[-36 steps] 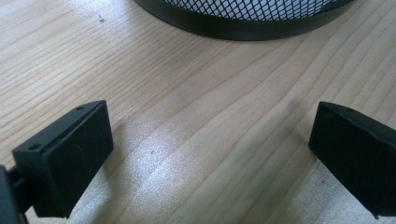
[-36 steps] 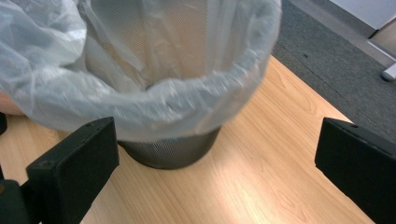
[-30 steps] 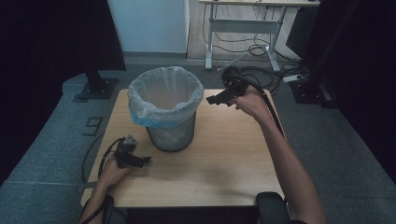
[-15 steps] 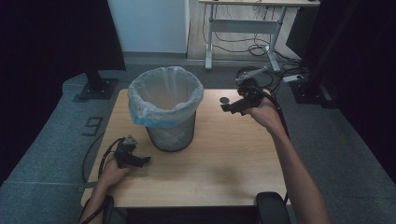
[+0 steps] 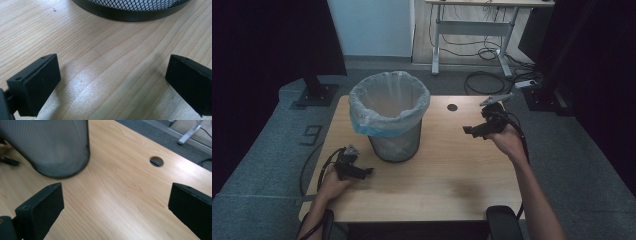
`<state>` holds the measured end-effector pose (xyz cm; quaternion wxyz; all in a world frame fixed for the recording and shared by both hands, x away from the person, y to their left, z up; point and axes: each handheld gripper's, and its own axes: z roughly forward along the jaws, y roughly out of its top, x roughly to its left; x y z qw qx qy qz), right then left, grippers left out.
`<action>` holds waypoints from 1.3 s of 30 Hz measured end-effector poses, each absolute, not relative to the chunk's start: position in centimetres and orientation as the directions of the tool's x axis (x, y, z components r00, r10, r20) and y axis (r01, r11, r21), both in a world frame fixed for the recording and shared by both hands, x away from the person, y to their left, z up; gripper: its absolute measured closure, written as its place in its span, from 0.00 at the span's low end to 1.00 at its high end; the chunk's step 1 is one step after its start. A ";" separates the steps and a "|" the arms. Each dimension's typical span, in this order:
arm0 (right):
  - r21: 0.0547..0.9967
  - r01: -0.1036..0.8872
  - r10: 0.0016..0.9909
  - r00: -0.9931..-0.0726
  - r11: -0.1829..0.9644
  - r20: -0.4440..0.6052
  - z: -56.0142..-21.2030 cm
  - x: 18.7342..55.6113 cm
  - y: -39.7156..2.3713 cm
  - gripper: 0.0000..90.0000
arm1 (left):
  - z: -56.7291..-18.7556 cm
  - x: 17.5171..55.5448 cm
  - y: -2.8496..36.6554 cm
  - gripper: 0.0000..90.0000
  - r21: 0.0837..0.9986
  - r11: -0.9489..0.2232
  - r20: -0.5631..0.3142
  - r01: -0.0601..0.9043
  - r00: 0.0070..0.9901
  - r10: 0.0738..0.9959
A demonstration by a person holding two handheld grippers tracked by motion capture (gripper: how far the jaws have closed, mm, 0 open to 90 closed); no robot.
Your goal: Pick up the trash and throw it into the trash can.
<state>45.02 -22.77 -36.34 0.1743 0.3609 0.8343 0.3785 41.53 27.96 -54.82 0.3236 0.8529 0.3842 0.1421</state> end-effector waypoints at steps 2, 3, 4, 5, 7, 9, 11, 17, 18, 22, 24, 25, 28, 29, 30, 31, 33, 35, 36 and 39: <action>0.755 0.476 0.740 -0.672 0.451 -0.019 -37.1 44.7 -23.3 0.00 | -54.8 41.5 28.0 0.00 0.661 -0.496 -0.006 0.563 0.665 0.747; 0.756 0.477 0.744 -0.668 0.448 -0.019 -37.4 44.6 -23.6 0.00 | -54.8 41.5 28.0 0.00 0.661 -0.496 -0.006 0.563 0.665 0.747; 0.757 0.480 0.746 -0.666 0.444 -0.016 -37.7 44.4 -23.8 0.00 | -54.8 41.5 28.0 0.00 0.661 -0.496 -0.006 0.563 0.665 0.747; 0.758 0.482 0.749 -0.662 0.440 -0.015 -38.1 44.3 -24.1 0.00 | -54.8 41.5 28.0 0.00 0.661 -0.496 -0.006 0.563 0.665 0.747; 0.758 0.484 0.758 -0.652 0.438 -0.021 -38.8 43.9 -24.5 0.00 | -54.8 41.5 28.0 0.00 0.662 -0.495 -0.005 0.563 0.664 0.748; 0.758 0.485 0.762 -0.647 0.436 -0.024 -39.5 43.6 -24.8 0.00 | -54.8 41.5 28.0 0.00 0.662 -0.495 -0.005 0.563 0.664 0.748; 0.756 0.491 0.767 -0.641 0.433 -0.024 -40.3 43.3 -25.2 0.00 | -54.8 41.5 28.0 0.00 0.662 -0.495 -0.004 0.562 0.664 0.748; 0.749 0.508 0.781 -0.624 0.425 -0.020 -43.1 42.5 -26.0 0.00 | -54.8 41.5 28.0 0.00 0.661 -0.497 -0.003 0.563 0.664 0.748; 0.748 0.512 0.784 -0.620 0.423 -0.019 -43.6 42.3 -26.0 0.00 | -54.8 41.5 28.0 0.00 0.660 -0.497 -0.003 0.563 0.665 0.747; 0.748 0.520 0.792 -0.610 0.413 -0.013 -45.4 41.9 -26.4 0.00 | -54.8 41.5 28.0 0.00 0.660 -0.497 -0.003 0.563 0.664 0.748; 0.747 0.526 0.796 -0.606 0.407 -0.006 -46.8 41.7 -26.6 0.00 | -54.8 41.5 28.0 0.00 0.660 -0.497 -0.003 0.563 0.664 0.748; 0.747 0.526 0.796 -0.606 0.407 -0.006 -46.8 41.7 -26.6 0.00 | -54.8 41.5 28.0 0.00 0.660 -0.497 -0.003 0.563 0.664 0.748; 0.743 0.535 0.800 -0.600 0.402 -0.001 -48.1 41.3 -26.8 0.00 | -54.8 41.5 28.0 0.00 0.661 -0.497 -0.003 0.563 0.664 0.748; 0.743 0.538 0.802 -0.597 0.398 0.002 -48.5 41.2 -26.8 0.00 | -54.8 41.5 28.0 0.00 0.660 -0.497 -0.003 0.563 0.664 0.748; 0.743 0.540 0.805 -0.594 0.395 0.004 -49.1 41.1 -26.8 0.00 | -54.8 41.5 28.0 0.00 0.661 -0.496 -0.003 0.563 0.663 0.748; 0.742 0.541 0.805 -0.594 0.396 0.003 -49.4 41.0 -26.9 0.00 | -54.8 41.5 28.0 0.00 0.660 -0.498 -0.002 0.563 0.664 0.748; 0.740 0.544 0.808 -0.589 0.395 0.002 -50.2 40.8 -26.9 0.00 | -54.8 41.5 27.9 0.00 0.661 -0.495 -0.004 0.564 0.662 0.749; 0.739 0.544 0.809 -0.587 0.397 -0.003 -50.9 40.5 -26.9 0.00 | -54.8 41.5 28.0 0.00 0.662 -0.494 -0.004 0.564 0.662 0.750; 0.737 0.547 0.811 -0.585 0.399 -0.004 -51.3 40.4 -26.9 0.00 | -54.8 41.5 28.0 0.00 0.661 -0.495 -0.004 0.564 0.662 0.750; 0.730 0.549 0.812 -0.583 0.406 -0.013 -52.4 40.0 -26.8 0.00 | -54.8 41.5 27.9 0.00 0.661 -0.495 -0.004 0.564 0.662 0.749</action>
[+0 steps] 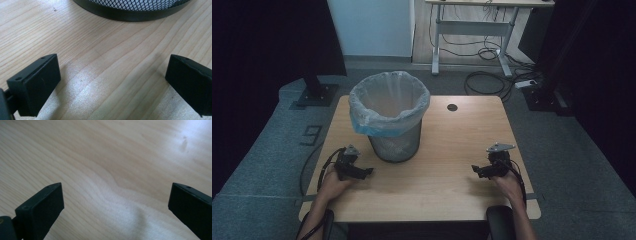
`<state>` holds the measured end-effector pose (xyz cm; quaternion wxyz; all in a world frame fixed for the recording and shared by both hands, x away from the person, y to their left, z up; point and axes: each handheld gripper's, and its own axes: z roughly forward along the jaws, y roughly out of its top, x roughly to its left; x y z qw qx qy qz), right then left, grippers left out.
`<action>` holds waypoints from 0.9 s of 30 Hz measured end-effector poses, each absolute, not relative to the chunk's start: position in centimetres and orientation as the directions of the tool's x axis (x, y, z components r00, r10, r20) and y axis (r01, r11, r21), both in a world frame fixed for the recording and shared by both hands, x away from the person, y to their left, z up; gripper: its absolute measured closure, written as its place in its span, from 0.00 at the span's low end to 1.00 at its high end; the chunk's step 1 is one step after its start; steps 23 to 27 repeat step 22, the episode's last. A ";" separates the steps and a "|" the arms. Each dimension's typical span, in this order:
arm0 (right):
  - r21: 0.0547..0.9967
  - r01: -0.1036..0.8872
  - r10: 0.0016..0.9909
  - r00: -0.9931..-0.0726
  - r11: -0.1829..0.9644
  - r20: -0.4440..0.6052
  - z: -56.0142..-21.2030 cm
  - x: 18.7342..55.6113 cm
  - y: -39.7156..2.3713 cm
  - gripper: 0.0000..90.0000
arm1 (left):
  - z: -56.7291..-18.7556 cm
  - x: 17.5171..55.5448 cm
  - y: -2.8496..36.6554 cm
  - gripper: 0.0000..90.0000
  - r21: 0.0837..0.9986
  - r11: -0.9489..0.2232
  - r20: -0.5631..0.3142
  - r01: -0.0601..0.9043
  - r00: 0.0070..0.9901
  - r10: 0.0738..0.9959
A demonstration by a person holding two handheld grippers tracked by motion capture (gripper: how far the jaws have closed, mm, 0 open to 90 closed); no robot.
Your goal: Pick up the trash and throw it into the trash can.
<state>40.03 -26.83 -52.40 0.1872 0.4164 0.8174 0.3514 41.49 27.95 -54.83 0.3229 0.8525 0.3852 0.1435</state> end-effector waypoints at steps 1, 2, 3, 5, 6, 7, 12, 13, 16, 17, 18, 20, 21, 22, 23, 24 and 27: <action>0.726 0.553 0.812 -0.583 0.409 -0.013 -52.8 39.9 -26.8 0.00 | -54.8 41.5 27.9 0.00 0.662 -0.494 -0.005 0.564 0.662 0.750; 0.726 0.551 0.811 -0.585 0.411 -0.016 -53.2 39.8 -26.7 0.00 | -54.8 41.5 27.9 0.00 0.662 -0.494 -0.005 0.564 0.661 0.750; 0.724 0.553 0.811 -0.585 0.412 -0.014 -53.6 39.6 -26.6 0.00 | -54.8 41.5 27.9 0.00 0.662 -0.494 -0.004 0.564 0.661 0.750; 0.719 0.553 0.810 -0.586 0.420 -0.022 -54.3 39.3 -26.4 0.00 | -54.8 41.5 27.9 0.00 0.662 -0.494 -0.004 0.564 0.661 0.750; 0.716 0.552 0.807 -0.590 0.427 -0.026 -54.6 39.2 -26.3 0.00 | -54.8 41.5 27.9 0.00 0.662 -0.494 -0.004 0.565 0.661 0.750; 0.706 0.555 0.801 -0.598 0.440 -0.029 -55.0 39.0 -26.0 0.00 | -54.8 41.5 27.9 0.00 0.662 -0.493 -0.005 0.565 0.661 0.750; 0.714 0.542 0.791 -0.611 0.443 -0.027 -55.5 38.5 -25.6 0.00 | -54.8 41.5 27.9 0.00 0.662 -0.493 -0.005 0.565 0.661 0.750; 0.724 0.540 0.791 -0.612 0.430 -0.014 -55.7 38.4 -25.6 0.00 | -54.8 41.5 27.9 0.00 0.662 -0.493 -0.005 0.564 0.661 0.750; 0.725 0.540 0.791 -0.611 0.428 -0.012 -55.7 38.2 -25.5 0.00 | -54.8 41.5 27.9 0.00 0.662 -0.494 -0.004 0.564 0.661 0.750; 0.725 0.540 0.792 -0.611 0.427 -0.012 -55.7 38.2 -25.5 0.00 | -54.8 41.5 27.9 0.00 0.661 -0.494 -0.004 0.564 0.661 0.750; 0.723 0.544 0.792 -0.610 0.425 -0.006 -55.7 38.2 -25.5 0.00 | -54.8 41.5 27.9 0.00 0.661 -0.494 -0.004 0.564 0.661 0.750; 0.721 0.548 0.792 -0.611 0.423 0.000 -55.7 38.2 -25.6 0.00 | -54.8 41.5 27.9 0.00 0.661 -0.494 -0.004 0.564 0.661 0.750; 0.721 0.548 0.792 -0.611 0.423 0.000 -55.7 38.2 -25.6 0.00 | -54.8 41.5 27.9 0.00 0.661 -0.494 -0.004 0.564 0.662 0.750; 0.721 0.548 0.792 -0.611 0.423 0.000 -55.7 38.2 -25.6 0.00 | -54.8 41.5 27.9 0.00 0.661 -0.494 -0.004 0.564 0.661 0.750; 0.721 0.548 0.792 -0.611 0.423 0.000 -55.7 38.2 -25.6 0.00 | -54.8 41.5 27.9 0.00 0.661 -0.494 -0.004 0.564 0.661 0.750; 0.721 0.548 0.792 -0.611 0.423 0.000 -55.7 38.2 -25.6 0.00 | -54.8 41.5 27.9 0.00 0.661 -0.494 -0.004 0.564 0.661 0.750; 0.721 0.548 0.792 -0.611 0.423 0.000 -55.7 38.2 -25.6 0.00 | -54.8 41.5 27.9 0.00 0.661 -0.494 -0.004 0.564 0.661 0.750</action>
